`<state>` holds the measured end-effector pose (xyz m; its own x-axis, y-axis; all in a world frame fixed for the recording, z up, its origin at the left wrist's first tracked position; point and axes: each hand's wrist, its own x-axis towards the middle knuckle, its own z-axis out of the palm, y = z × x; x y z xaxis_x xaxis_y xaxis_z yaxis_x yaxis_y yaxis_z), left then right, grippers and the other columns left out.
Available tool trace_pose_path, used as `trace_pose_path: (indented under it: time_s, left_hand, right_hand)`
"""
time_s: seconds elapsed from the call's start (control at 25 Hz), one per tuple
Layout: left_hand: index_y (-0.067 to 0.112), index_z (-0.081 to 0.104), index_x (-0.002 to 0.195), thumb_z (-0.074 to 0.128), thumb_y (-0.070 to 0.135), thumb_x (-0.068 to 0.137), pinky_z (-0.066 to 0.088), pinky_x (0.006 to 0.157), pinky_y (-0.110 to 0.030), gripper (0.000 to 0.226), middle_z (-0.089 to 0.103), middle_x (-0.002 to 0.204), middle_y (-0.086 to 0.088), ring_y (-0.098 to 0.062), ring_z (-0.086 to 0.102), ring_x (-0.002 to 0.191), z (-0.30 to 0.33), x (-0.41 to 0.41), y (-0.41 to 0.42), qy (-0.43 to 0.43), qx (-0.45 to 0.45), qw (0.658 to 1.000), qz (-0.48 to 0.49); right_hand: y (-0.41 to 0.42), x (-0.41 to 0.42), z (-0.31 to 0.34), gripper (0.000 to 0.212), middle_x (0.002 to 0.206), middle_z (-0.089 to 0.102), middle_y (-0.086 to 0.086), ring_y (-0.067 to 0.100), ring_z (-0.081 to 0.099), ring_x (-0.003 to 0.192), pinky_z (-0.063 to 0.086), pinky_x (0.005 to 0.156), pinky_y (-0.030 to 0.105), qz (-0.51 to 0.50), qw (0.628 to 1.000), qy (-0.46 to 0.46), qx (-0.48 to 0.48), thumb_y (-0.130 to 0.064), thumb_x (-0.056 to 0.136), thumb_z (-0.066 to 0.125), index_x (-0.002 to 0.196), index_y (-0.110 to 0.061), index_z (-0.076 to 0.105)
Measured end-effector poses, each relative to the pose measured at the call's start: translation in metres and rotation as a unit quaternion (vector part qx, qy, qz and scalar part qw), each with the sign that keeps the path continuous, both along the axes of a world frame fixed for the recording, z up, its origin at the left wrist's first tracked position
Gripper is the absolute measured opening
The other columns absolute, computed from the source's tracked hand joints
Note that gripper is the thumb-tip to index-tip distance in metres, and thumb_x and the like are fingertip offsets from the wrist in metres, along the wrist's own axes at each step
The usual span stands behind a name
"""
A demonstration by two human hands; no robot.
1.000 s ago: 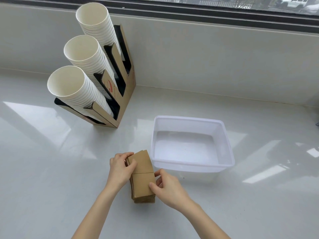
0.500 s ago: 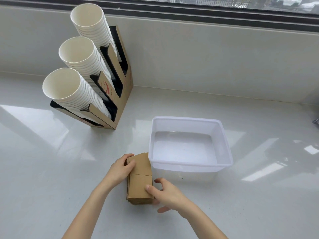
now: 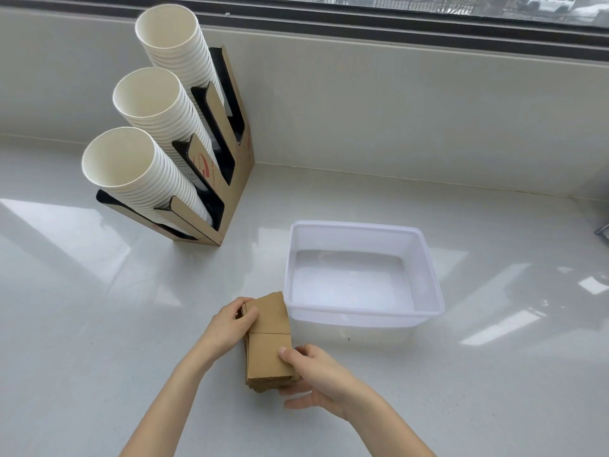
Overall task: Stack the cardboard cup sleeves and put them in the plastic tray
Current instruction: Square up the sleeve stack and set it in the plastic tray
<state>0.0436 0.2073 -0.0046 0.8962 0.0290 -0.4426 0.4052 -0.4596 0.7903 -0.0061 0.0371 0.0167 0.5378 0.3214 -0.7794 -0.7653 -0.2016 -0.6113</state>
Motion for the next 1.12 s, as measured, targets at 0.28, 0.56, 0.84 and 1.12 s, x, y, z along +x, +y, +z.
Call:
trace_pose_path:
  time_s: [0.28,0.56,0.84,1.12]
  left_hand:
    - [0.025,0.052,0.111,0.046,0.028,0.089,0.04,0.079,-0.02,0.023,0.056,0.102,0.011,-0.005,0.053,0.096,0.008,0.013,0.014,0.061,0.003,0.989,-0.133]
    - [0.014,0.052,0.092,0.045,0.043,0.07,0.037,0.093,-0.028,0.037,0.05,0.098,0.001,-0.013,0.047,0.094,0.016,0.028,0.018,0.16,0.006,0.956,-0.248]
    - [0.017,0.039,0.121,0.056,0.044,0.07,0.035,0.097,-0.025,0.06,0.05,0.12,0.001,-0.015,0.045,0.115,0.014,0.022,0.022,0.19,-0.039,0.951,-0.24]
    - [0.019,0.044,0.114,0.07,0.042,0.063,0.053,0.076,-0.022,0.062,0.058,0.111,-0.004,-0.013,0.06,0.101,0.012,-0.001,0.038,0.15,-0.125,0.97,-0.147]
  right_hand:
    - [0.006,-0.001,-0.006,0.043,0.124,0.056,0.012,0.022,0.059,0.111,0.052,0.089,0.028,0.003,0.998,-0.031,-0.053,-0.031,0.088,0.054,0.119,-0.004,0.043]
    - [0.007,-0.002,-0.016,0.044,0.122,0.06,0.011,0.021,0.06,0.11,0.05,0.098,0.035,0.026,0.995,-0.054,-0.083,-0.033,0.084,0.058,0.115,-0.003,0.05]
    - [0.007,-0.004,-0.021,0.051,0.123,0.059,0.009,0.022,0.059,0.109,0.048,0.1,0.038,0.041,0.993,-0.067,-0.093,-0.033,0.081,0.061,0.12,-0.005,0.047]
    - [0.004,-0.008,-0.018,0.06,0.122,0.057,0.009,0.021,0.06,0.109,0.05,0.097,0.034,0.055,0.99,-0.1,-0.08,-0.03,0.077,0.064,0.128,-0.009,0.04]
